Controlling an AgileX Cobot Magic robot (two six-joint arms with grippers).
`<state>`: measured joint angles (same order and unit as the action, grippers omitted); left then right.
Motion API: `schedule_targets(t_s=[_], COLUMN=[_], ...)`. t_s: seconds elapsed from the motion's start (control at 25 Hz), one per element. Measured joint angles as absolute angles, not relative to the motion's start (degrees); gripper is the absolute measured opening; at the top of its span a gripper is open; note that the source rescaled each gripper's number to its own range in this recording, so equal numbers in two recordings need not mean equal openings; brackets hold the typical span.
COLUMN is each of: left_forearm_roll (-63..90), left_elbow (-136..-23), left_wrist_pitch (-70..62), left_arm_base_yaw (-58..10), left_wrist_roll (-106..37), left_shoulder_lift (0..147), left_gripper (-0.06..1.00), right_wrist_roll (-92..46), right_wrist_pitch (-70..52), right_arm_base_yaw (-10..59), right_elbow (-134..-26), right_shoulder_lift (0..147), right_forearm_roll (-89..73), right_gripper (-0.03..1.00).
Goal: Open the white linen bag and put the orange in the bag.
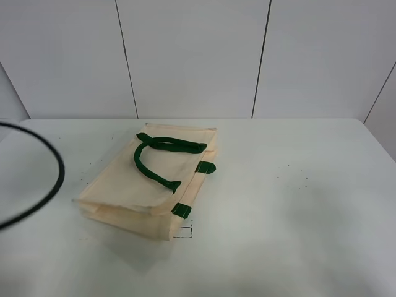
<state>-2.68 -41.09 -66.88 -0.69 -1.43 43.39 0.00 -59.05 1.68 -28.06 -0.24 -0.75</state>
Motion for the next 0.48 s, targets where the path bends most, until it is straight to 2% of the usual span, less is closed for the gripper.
schedule_targets(t_s=[0.24,0.48], left_forearm_roll=[-0.89,-0.77], left_elbow=[-30.21,-28.47], left_wrist_pitch=[-63.34,-60.72], left_arm_base_yaw=[-0.69,-0.69], left_wrist_roll=[-1.43,-1.44], left_shoulder_lift=[20.28,3.68], left_gripper=[0.93,0.93], right_wrist_roll=[0.0,0.0], right_wrist_pitch=[-59.05,-59.05], right_arm_base_yaw=[1.68,1.68], right_elbow=[-28.06,-28.06], right_shoulder_lift=[-0.24,-0.24], right_forearm_roll=[-0.75,-0.75], right_gripper=[1.0,1.0])
